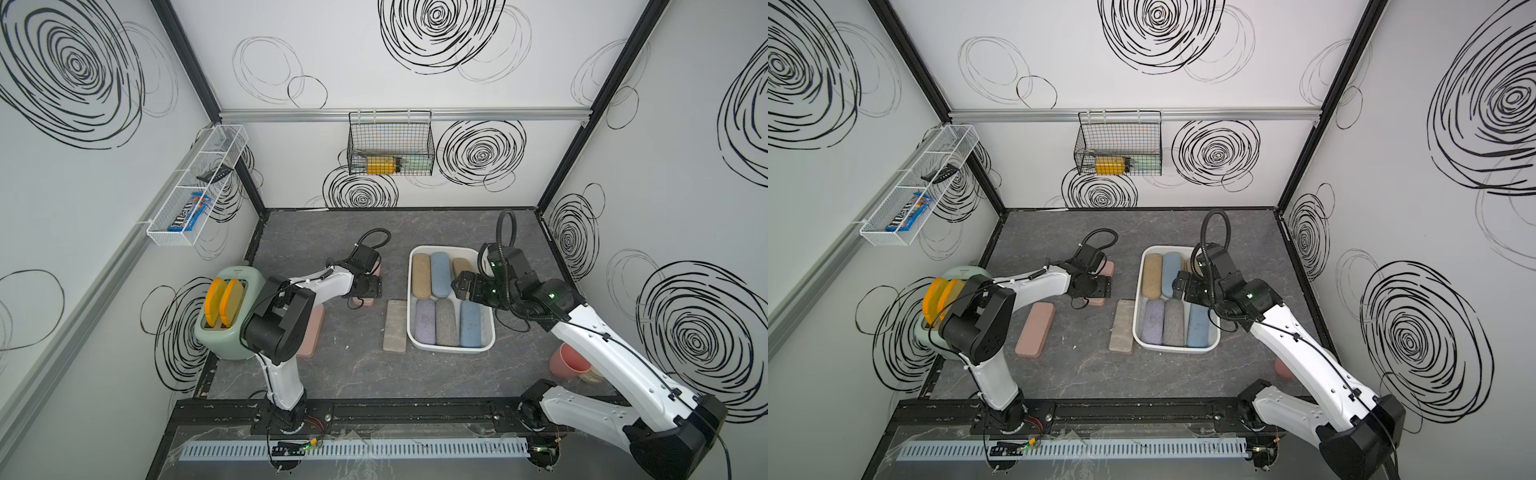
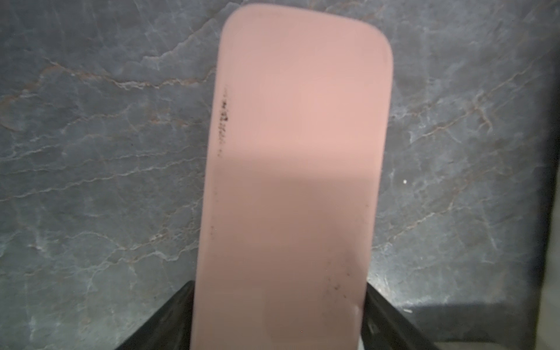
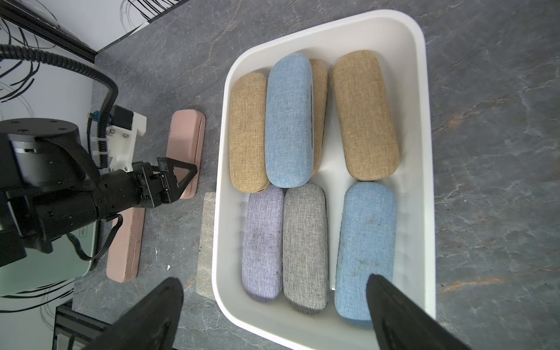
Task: Put the glasses cases into the storage boxes
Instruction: Pick up the glasses case at the center of the board.
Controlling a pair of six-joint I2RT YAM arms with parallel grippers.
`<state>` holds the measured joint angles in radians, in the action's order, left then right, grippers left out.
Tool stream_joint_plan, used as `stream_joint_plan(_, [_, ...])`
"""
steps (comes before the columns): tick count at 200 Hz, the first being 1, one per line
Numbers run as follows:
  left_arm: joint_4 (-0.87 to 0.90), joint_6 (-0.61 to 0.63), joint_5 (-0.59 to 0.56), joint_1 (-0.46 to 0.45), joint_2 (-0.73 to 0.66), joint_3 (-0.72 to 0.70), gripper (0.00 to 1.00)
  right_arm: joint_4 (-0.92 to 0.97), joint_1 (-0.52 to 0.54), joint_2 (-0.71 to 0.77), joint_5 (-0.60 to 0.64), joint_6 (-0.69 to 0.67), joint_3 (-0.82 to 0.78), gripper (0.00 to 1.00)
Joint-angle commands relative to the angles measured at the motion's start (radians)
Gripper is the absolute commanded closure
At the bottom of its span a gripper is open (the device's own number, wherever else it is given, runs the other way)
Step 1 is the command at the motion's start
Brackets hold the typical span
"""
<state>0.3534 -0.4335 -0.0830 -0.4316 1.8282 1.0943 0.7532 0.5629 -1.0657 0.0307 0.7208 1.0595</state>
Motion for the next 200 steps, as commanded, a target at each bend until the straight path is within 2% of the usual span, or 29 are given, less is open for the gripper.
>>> stream_joint_plan(1, [0.006,-0.001,0.005,0.007,0.029,0.018,0.12,0.035,-0.019,0.028,-0.016,-0.005,0.022,0.01])
stream_joint_plan(25, [0.015,0.002,-0.001,0.006,0.039,0.021,0.12,0.029,-0.032,0.035,-0.031,-0.008,0.023,0.02])
stream_joint_plan(85, [0.032,0.001,0.016,0.007,0.01,0.024,0.25,0.035,-0.053,0.048,-0.04,-0.019,0.031,0.01])
stream_joint_plan(133, [0.081,-0.014,0.018,-0.012,-0.084,0.055,0.27,0.062,-0.07,0.077,-0.047,-0.019,0.054,0.01])
stream_joint_plan(161, [0.155,-0.032,0.009,-0.079,-0.169,0.134,0.27,0.08,-0.085,0.118,-0.023,-0.017,0.07,0.01])
stream_joint_plan(200, [0.228,-0.12,0.024,-0.26,-0.251,0.29,0.24,0.142,-0.106,0.168,-0.003,-0.008,0.132,0.01])
